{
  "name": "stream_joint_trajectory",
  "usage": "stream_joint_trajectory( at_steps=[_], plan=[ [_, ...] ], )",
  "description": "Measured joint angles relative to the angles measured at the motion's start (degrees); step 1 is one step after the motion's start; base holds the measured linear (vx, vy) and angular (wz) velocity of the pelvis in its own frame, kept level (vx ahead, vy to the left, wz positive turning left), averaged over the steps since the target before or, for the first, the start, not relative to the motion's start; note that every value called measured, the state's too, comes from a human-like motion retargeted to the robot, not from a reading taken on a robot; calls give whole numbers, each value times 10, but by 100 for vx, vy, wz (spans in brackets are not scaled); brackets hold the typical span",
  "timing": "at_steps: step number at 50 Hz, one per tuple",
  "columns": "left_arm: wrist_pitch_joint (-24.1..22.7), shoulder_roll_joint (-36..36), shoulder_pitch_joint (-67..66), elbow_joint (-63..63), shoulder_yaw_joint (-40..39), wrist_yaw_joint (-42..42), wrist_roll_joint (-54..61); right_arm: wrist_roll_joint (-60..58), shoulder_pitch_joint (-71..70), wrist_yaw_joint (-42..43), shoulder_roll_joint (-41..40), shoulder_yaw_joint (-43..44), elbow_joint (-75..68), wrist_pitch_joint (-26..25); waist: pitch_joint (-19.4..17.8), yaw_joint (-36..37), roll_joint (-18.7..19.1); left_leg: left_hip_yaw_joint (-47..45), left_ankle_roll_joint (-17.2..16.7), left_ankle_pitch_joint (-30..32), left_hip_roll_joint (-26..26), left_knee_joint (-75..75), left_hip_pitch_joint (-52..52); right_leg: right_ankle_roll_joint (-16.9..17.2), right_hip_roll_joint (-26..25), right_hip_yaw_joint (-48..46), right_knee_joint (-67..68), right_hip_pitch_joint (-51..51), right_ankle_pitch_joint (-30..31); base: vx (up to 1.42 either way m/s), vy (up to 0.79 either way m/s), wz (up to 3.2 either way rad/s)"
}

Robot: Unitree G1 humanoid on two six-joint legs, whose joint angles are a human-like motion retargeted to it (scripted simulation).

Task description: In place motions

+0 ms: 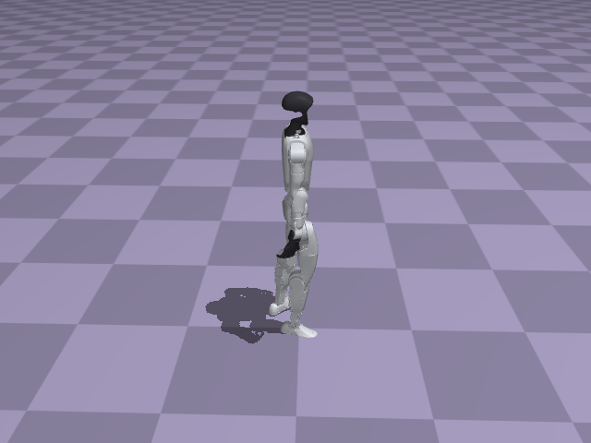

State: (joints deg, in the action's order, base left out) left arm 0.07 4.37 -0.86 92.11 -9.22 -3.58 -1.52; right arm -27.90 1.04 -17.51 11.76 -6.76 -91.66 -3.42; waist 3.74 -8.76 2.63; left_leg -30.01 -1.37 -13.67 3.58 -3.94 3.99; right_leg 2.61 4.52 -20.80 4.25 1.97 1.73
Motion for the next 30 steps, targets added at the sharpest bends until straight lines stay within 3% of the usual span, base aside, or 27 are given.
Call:
stream_joint_trajectory(
  at_steps=[5, 8, 10, 12, 17, 20, 25, 30],
  plan=[
    [-5, 18, -36, -1, -50, 8, 23, 58, -10, 6, -7, -3, -41, -14, -2, 11, -22, 24, 40, -19, 11, -97, -31, -5, 16, -8, -6, -18, -7, -2, -21, 12],
    [-2, 26, -72, 14, -68, 11, 51, 132, -35, 4, -21, -11, -30, -24, -8, 31, -46, 25, 91, 38, 39, -262, -103, -7, 36, 4, -6, -20, -8, -8, -23, -25],
    [6, 31, -92, 28, -76, 9, 51, 181, -63, -6, -35, -18, -8, -23, -25, 46, -51, 64, 135, 103, 70, -401, -183, -6, 38, 10, -5, -25, -8, -18, -19, -37],
    [16, 32, -116, 43, -76, 0, 34, 202, -95, -22, -49, -20, 21, -19, -46, 78, -55, 125, 158, 124, 66, -530, -267, -12, 37, 26, -7, -30, -4, -16, -16, -74],
    [64, 20, -190, 53, -63, -29, -44, 200, -187, -60, -85, 14, 97, -32, -78, 175, -63, 141, 163, 24, 135, -823, -447, -46, 17, 66, 5, -31, -11, -10, -11, -84],
    [93, 11, -226, 53, -45, -66, -100, 210, -243, -72, -99, 21, 148, -25, -96, 225, -73, 133, 163, 1, 159, -929, -547, -56, 27, 96, 21, -27, -18, -5, -2, -82],
    [117, -1, -256, 53, -51, -100, -131, 119, -321, -50, -92, 18, 154, 5, -116, 265, -90, 105, 149, -5, 139, -951, -610, -71, 53, 111, 37, -23, -17, -3, 2, -25],
    [98, 10, -230, 53, -70, -93, -105, 86, -326, -37, -89, 16, 137, 11, -100, 256, -87, 114, 141, -10, 116, -879, -565, -68, 52, 83, 32, -28, -22, 2, -3, 44]
  ],
)
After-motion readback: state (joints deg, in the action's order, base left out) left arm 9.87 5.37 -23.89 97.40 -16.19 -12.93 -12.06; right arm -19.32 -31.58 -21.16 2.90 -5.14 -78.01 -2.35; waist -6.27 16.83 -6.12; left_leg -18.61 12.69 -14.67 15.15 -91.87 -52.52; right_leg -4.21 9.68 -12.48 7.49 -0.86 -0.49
